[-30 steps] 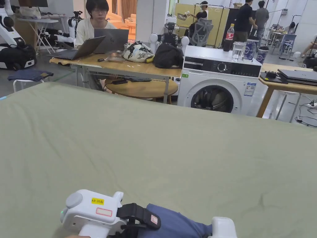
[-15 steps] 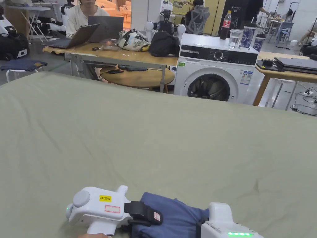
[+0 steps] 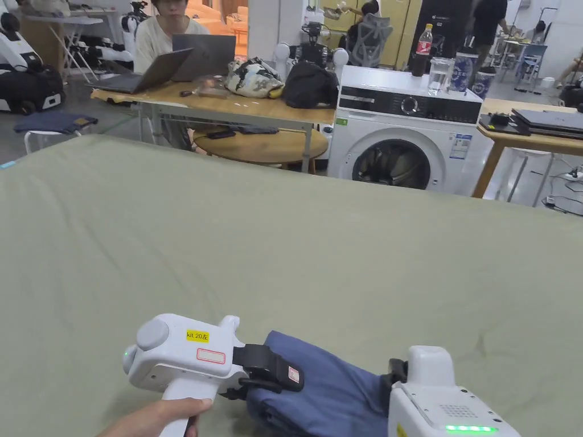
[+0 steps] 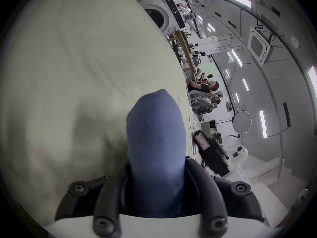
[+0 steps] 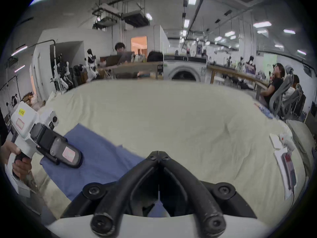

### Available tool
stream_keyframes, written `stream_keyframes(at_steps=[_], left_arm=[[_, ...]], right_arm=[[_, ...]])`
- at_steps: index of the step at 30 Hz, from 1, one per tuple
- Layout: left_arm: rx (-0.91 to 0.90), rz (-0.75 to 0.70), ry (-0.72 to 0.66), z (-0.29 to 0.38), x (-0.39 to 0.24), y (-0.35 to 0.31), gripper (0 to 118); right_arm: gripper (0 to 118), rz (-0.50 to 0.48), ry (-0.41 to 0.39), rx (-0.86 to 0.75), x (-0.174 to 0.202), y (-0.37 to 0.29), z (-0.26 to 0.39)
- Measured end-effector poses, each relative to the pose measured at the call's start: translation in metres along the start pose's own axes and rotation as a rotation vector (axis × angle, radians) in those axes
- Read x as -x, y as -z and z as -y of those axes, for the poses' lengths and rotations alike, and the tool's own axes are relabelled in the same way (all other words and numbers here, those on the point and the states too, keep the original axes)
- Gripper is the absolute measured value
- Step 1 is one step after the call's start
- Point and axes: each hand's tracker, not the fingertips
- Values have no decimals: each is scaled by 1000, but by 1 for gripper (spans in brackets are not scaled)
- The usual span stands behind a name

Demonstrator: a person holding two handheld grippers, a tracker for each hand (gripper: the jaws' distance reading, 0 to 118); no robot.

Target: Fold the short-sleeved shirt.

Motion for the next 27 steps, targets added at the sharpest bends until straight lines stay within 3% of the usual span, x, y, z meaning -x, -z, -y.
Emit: stream_keyframes(at_steps=[7, 17, 27], left_arm=[[-68, -96, 36, -17, -4, -84, 25], [-175, -311, -38, -39, 25, -222, 25], [-280, -598, -116, -51, 58, -358, 25]], right_arm=[[0, 7, 23, -225, 25, -6, -43], [0, -19, -7, -207, 89, 23, -74], [0, -105, -53, -191, 159, 44, -85]])
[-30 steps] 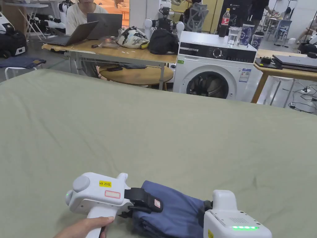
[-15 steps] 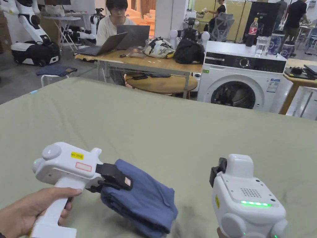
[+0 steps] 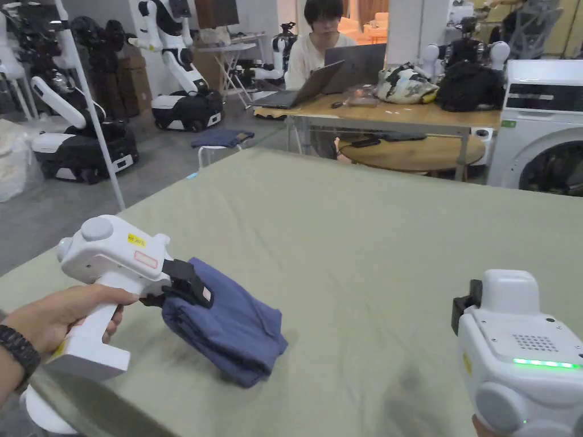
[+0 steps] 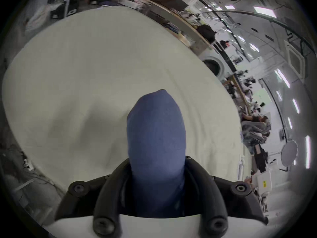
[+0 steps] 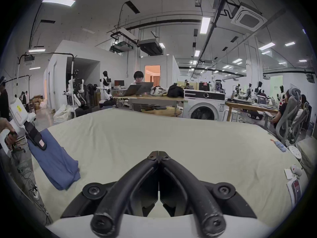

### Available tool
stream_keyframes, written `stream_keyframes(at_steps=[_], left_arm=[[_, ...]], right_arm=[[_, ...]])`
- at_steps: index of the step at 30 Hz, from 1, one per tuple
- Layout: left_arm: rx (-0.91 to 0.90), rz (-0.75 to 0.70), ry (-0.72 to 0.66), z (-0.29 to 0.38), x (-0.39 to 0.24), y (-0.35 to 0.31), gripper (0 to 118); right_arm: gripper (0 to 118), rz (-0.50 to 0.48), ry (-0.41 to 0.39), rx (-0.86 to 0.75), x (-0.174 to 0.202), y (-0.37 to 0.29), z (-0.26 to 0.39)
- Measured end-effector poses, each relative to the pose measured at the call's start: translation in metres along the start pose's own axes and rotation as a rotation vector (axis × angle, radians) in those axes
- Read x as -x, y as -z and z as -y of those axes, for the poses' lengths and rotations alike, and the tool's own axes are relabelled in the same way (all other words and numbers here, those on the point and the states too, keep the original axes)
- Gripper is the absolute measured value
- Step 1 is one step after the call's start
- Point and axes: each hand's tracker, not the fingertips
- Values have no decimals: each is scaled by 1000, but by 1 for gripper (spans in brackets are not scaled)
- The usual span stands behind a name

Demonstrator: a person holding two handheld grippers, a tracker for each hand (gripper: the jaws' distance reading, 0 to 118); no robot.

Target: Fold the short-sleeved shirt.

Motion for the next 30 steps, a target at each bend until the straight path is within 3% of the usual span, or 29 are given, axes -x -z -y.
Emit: stream_keyframes(at_steps=[10, 18, 21, 23, 25, 30], left_arm=[[10, -243, 18, -51, 68, -25, 25], [47, -428, 23, -54, 94, -18, 25], [42, -475, 40, -41, 93, -7, 31], [-22, -604, 146, -35, 89, -2, 50], [-32, -669, 216, -29, 85, -3, 51], [-153, -635, 181, -26, 72, -31, 55]], right_arm=[[0, -48, -47, 20, 64, 22, -9], [0, -94, -75, 35, 86, 26, -9], [0, -99, -87, 40, 87, 26, -5], [0, -98, -94, 45, 87, 28, -4], [0, -98, -93, 50, 86, 27, -3], [0, -99, -89, 54, 79, 24, -1]])
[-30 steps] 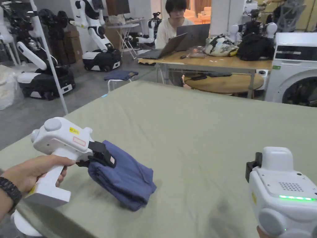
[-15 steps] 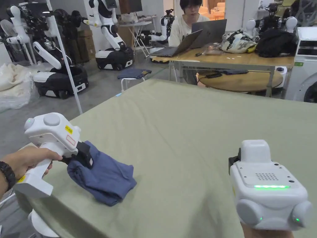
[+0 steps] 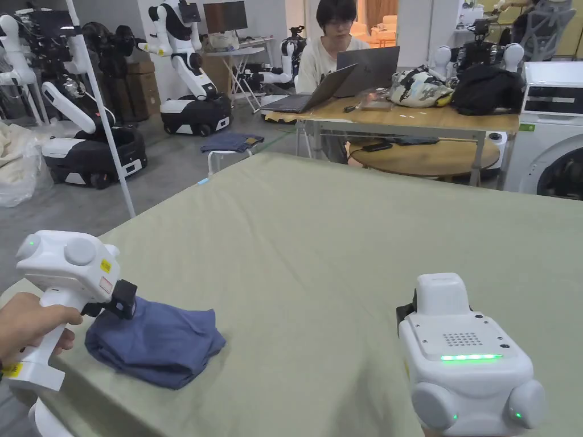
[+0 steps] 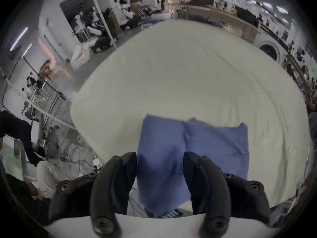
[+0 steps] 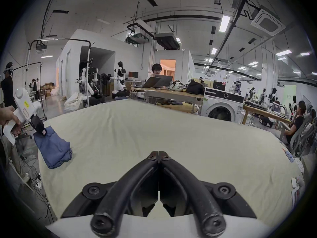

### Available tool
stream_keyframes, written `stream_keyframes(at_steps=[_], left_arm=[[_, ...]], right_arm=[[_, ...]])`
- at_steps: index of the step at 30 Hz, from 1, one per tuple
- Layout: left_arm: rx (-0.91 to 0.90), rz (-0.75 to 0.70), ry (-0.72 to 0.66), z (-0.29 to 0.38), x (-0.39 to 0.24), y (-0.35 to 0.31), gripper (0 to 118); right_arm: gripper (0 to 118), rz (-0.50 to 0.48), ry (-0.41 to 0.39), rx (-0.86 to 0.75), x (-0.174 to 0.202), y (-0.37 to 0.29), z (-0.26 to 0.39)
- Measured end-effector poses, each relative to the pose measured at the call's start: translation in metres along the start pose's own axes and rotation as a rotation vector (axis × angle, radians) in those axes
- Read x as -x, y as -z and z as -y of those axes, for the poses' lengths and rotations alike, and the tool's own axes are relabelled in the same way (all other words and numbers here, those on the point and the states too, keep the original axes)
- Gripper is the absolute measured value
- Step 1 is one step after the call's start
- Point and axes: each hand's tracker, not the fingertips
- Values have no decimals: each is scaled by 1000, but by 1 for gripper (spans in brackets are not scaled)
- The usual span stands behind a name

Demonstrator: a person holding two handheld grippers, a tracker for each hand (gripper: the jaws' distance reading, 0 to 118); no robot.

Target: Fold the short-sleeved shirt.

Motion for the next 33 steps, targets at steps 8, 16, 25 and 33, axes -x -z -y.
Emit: stream_keyframes(at_steps=[8, 16, 25, 33], left_arm=[[-183, 147, 126, 14, -72, -39, 55], [-405, 402, 183, 75, -226, -41, 55], [-638, 481, 235, 123, -382, -63, 55], [-831, 444, 168, 133, -441, -101, 51]], right_arm=[[0, 40, 6, 0, -30, -17, 7], [0, 152, 69, -2, -100, -45, 24], [0, 296, 151, 15, -201, -79, 46], [0, 387, 180, -66, -248, -100, 46]])
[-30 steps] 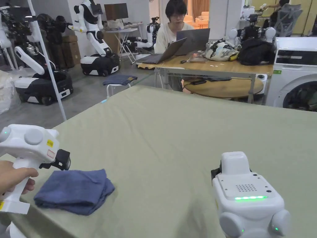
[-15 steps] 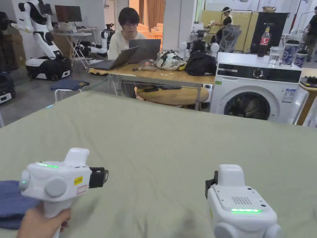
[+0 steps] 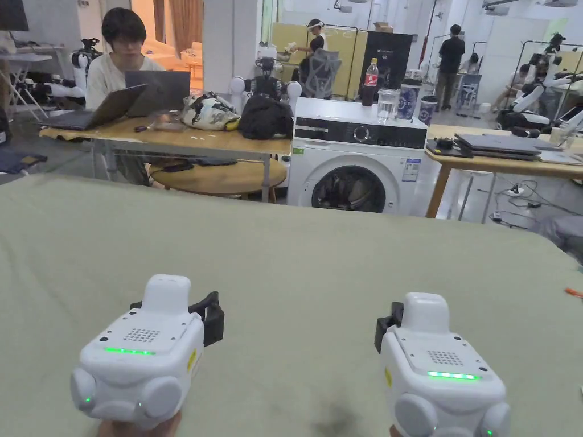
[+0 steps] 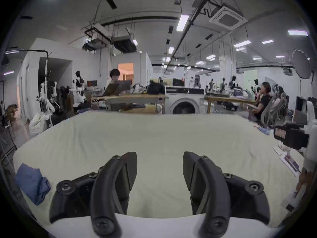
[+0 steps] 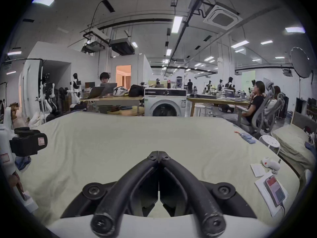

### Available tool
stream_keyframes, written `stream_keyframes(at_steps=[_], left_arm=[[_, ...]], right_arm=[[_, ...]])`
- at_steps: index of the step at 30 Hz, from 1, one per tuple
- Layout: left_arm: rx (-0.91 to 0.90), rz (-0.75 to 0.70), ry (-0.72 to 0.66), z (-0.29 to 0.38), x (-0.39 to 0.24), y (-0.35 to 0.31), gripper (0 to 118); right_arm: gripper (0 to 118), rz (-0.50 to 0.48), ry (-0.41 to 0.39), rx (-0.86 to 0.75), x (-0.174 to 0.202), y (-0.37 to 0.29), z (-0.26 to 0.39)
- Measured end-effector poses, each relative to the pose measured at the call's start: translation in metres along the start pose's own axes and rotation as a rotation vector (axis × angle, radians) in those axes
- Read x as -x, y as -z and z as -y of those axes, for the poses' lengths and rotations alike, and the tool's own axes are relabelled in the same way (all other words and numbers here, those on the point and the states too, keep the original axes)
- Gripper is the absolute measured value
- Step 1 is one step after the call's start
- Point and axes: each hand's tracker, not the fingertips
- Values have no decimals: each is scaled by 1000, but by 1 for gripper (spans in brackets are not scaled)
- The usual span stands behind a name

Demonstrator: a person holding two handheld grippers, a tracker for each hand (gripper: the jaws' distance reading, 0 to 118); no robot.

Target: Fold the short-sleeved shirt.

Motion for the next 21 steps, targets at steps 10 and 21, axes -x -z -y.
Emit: stream_keyframes(at_steps=[10, 21], left_arm=[[-101, -27, 101, -5, -26, -19, 0], [-117, -45, 60, 2, -19, -24, 0]], right_arm=[[0, 1, 31, -35, -2, -11, 6], [0, 5, 39, -64, -3, -16, 5]])
